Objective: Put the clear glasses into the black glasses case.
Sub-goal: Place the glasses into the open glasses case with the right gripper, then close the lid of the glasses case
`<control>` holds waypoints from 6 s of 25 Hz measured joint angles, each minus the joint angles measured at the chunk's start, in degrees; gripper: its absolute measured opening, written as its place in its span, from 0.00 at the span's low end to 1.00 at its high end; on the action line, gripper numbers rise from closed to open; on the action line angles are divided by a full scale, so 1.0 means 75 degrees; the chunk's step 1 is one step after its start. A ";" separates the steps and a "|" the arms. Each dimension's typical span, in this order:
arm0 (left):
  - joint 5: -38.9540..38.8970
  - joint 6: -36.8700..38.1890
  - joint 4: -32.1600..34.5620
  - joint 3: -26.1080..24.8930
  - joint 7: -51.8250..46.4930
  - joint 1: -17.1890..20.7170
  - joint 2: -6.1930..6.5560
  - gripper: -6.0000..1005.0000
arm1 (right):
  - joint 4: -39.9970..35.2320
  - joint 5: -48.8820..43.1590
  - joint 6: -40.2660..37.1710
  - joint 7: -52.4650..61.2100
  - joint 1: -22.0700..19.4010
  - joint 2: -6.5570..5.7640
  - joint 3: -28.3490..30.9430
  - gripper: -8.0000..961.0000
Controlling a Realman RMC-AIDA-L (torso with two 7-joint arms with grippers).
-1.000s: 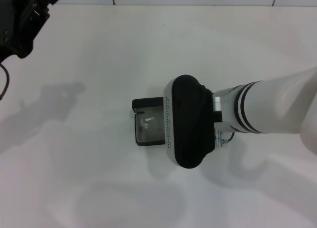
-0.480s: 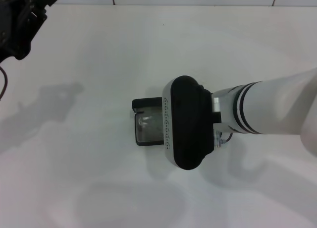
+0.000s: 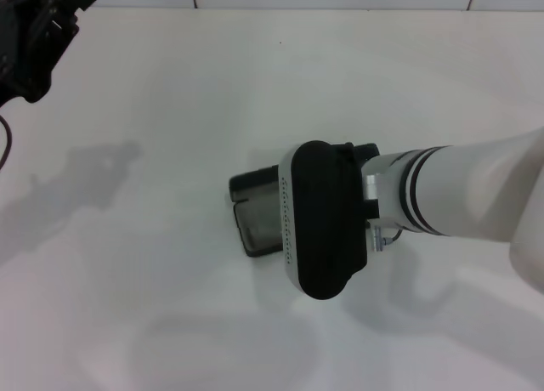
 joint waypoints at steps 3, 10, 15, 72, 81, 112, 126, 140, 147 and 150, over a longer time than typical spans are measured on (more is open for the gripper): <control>0.0000 0.0000 0.0000 -0.0007 0.0000 0.0000 0.0000 0.08 | -0.0022 -0.0002 0.0000 0.0001 -0.0006 -0.0001 -0.0006 0.28; -0.0004 0.0062 0.0000 -0.0018 0.0000 0.0004 0.0000 0.08 | -0.0181 0.0023 -0.0040 0.0001 -0.0080 -0.0001 -0.0009 0.38; -0.0009 0.0142 0.0000 -0.0031 0.0000 0.0029 0.0000 0.08 | -0.0496 0.0053 -0.0128 0.0001 -0.0301 -0.0001 0.0032 0.38; 0.0178 0.0645 -0.0062 -0.0293 -0.0012 0.0215 -0.0099 0.08 | -0.0743 0.0874 -0.0403 0.0142 -0.0673 0.0000 0.0282 0.37; 0.0177 0.0664 -0.0081 -0.0271 -0.0011 0.0218 -0.0105 0.08 | -0.0761 0.1121 -0.0432 0.0141 -0.0673 -0.0005 0.0296 0.37; 0.0178 0.0667 -0.0094 -0.0292 0.0012 0.0234 -0.0084 0.08 | -0.2029 0.4856 -0.2093 -0.1657 -0.1381 -0.0059 0.2083 0.37; 0.0556 0.0667 -0.0050 -0.0286 -0.0061 0.0263 -0.0044 0.08 | -0.1896 0.9346 -0.4671 -0.4077 -0.2713 -0.0062 0.6818 0.37; 0.2993 -0.0903 -0.0037 -0.0301 -0.0633 -0.1405 -0.0281 0.08 | 0.1980 1.0684 -0.5241 -0.5629 -0.3685 -0.0065 1.2969 0.37; 0.4206 -0.2336 -0.0034 0.0503 -0.1299 -0.2233 -0.0624 0.12 | 0.4141 1.0685 -0.5348 -0.6775 -0.3651 -0.0080 1.4347 0.37; 0.4227 -0.2927 0.0117 0.1152 -0.1655 -0.2286 -0.0609 0.16 | 0.4433 1.0684 -0.5378 -0.6991 -0.3682 -0.0083 1.4562 0.37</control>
